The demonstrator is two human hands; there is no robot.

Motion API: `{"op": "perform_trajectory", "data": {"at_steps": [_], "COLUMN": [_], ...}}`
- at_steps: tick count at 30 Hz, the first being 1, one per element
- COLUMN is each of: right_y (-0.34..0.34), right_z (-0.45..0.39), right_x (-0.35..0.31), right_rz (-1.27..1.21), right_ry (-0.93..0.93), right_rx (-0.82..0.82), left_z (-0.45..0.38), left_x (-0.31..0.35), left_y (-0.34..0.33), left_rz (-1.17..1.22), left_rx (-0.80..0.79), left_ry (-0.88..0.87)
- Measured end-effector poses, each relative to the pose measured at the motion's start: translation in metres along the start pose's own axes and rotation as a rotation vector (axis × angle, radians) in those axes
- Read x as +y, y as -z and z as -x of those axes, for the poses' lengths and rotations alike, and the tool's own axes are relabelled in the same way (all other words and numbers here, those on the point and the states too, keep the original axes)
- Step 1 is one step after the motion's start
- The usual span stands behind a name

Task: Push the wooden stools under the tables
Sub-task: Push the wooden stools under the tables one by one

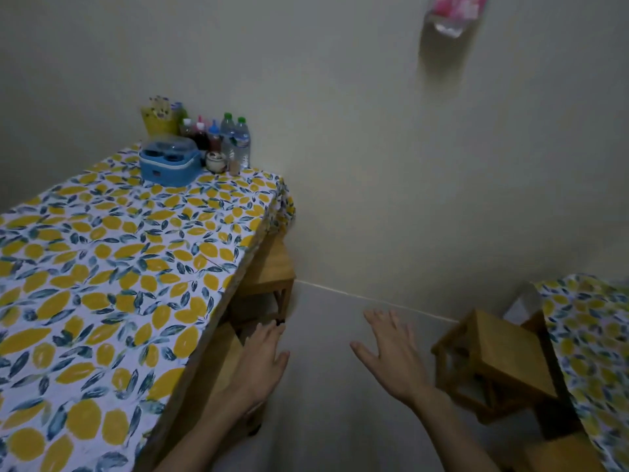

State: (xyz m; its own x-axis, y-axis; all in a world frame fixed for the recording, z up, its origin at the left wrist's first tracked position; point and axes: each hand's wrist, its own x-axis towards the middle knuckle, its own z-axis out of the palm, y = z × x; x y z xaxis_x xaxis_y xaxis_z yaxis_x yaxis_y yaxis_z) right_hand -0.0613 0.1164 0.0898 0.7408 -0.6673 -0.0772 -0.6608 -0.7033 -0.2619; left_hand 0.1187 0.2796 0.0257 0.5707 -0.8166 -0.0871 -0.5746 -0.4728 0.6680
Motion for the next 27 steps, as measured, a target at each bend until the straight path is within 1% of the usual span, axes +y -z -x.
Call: {"op": "perform_trajectory", "data": {"at_steps": [4, 9, 14, 19, 21, 23, 27], "right_y": [0.032, 0.035, 0.017, 0.004, -0.004, -0.017, -0.067], "right_z": [-0.089, -0.189, -0.305, -0.403, -0.439, -0.472, -0.532], "right_x": [0.034, 0.065, 0.084, 0.103, 0.109, 0.112, 0.103], "right_rz": [-0.006, -0.002, 0.019, 0.069, 0.108, 0.135, 0.124], "right_ry": [0.076, 0.199, 0.388, 0.606, 0.680, 0.715, 0.789], "right_rx": [0.025, -0.041, -0.134, -0.288, -0.335, -0.391, -0.473], "left_z": [-0.070, -0.135, -0.195, -0.246, -0.263, -0.280, -0.324], "left_x": [0.028, 0.042, 0.029, 0.033, 0.035, 0.032, -0.003], "left_y": [-0.007, -0.016, -0.041, -0.078, -0.088, -0.093, -0.107], "left_rz": [-0.026, -0.074, -0.067, 0.023, 0.025, 0.017, -0.005], "left_rx": [0.007, 0.034, 0.126, 0.225, 0.252, 0.280, 0.304], "left_ry": [0.038, 0.126, 0.319, 0.541, 0.581, 0.614, 0.643]}}
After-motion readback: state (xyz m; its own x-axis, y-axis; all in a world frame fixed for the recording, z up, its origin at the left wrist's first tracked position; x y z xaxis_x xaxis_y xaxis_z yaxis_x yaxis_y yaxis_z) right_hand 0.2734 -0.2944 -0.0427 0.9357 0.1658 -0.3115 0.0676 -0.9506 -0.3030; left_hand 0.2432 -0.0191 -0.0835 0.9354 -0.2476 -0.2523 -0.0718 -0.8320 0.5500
